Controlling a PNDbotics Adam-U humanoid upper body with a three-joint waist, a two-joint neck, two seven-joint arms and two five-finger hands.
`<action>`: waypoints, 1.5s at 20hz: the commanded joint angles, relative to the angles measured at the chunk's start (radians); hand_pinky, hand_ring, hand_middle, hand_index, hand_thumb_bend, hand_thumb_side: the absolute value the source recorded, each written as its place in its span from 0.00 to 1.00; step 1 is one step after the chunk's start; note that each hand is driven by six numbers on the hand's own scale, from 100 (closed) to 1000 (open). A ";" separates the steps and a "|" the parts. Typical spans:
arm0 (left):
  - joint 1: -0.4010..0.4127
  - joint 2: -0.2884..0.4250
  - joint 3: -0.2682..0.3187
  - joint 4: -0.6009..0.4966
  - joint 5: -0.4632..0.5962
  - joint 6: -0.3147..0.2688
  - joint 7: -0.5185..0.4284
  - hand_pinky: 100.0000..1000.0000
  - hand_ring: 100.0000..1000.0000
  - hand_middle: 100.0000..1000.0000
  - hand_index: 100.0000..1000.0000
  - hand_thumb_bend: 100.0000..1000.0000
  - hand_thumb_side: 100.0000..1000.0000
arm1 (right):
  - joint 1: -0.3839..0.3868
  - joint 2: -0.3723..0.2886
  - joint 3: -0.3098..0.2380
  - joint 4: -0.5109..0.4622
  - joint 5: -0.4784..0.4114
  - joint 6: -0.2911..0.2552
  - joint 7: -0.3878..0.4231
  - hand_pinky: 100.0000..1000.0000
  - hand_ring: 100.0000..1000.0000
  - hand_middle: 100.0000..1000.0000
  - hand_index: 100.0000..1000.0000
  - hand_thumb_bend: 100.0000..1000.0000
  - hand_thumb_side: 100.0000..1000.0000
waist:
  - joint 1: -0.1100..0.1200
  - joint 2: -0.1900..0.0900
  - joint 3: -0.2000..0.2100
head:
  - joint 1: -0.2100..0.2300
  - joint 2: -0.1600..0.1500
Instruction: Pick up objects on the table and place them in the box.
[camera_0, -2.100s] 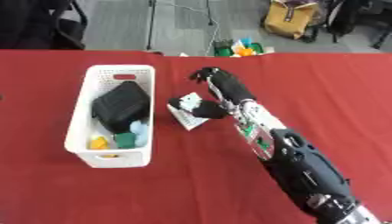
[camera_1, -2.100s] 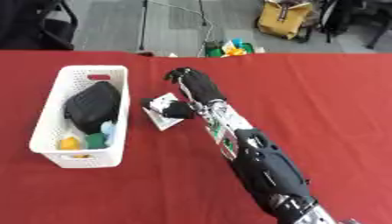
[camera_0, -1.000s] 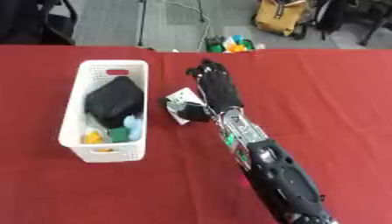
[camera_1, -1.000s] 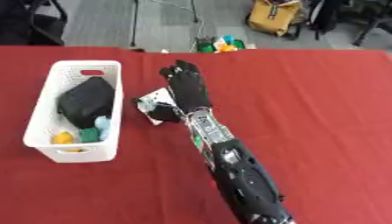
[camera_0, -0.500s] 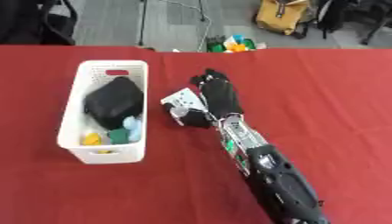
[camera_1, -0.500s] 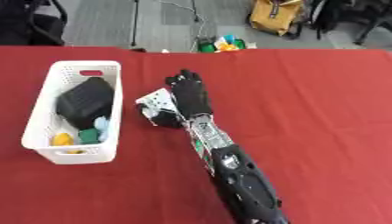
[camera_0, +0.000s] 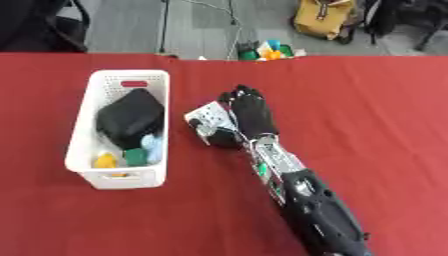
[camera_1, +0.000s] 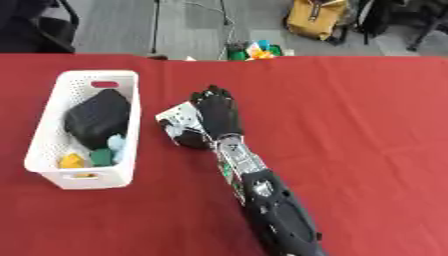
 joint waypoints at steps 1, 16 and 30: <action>-0.014 0.001 -0.003 -0.016 0.001 -0.001 -0.005 0.45 0.94 0.95 0.75 0.03 1.00 | -0.015 0.002 -0.007 -0.013 -0.026 0.005 0.019 0.81 0.84 0.37 0.70 0.55 0.86 | 0.005 -0.016 0.000 | -0.005 -0.014; -0.014 0.000 -0.006 -0.016 0.002 0.001 -0.010 0.45 0.95 0.95 0.75 0.03 1.00 | -0.013 0.009 -0.001 -0.046 -0.102 0.017 0.070 0.80 0.83 0.36 0.70 0.59 0.86 | 0.008 -0.014 -0.004 | -0.003 -0.014; -0.018 0.000 -0.007 -0.016 0.006 0.002 -0.013 0.45 0.94 0.95 0.76 0.03 1.00 | -0.004 0.020 -0.004 -0.040 -0.095 0.021 0.060 0.79 0.82 0.33 0.65 0.57 0.83 | 0.002 -0.022 -0.008 | -0.003 -0.012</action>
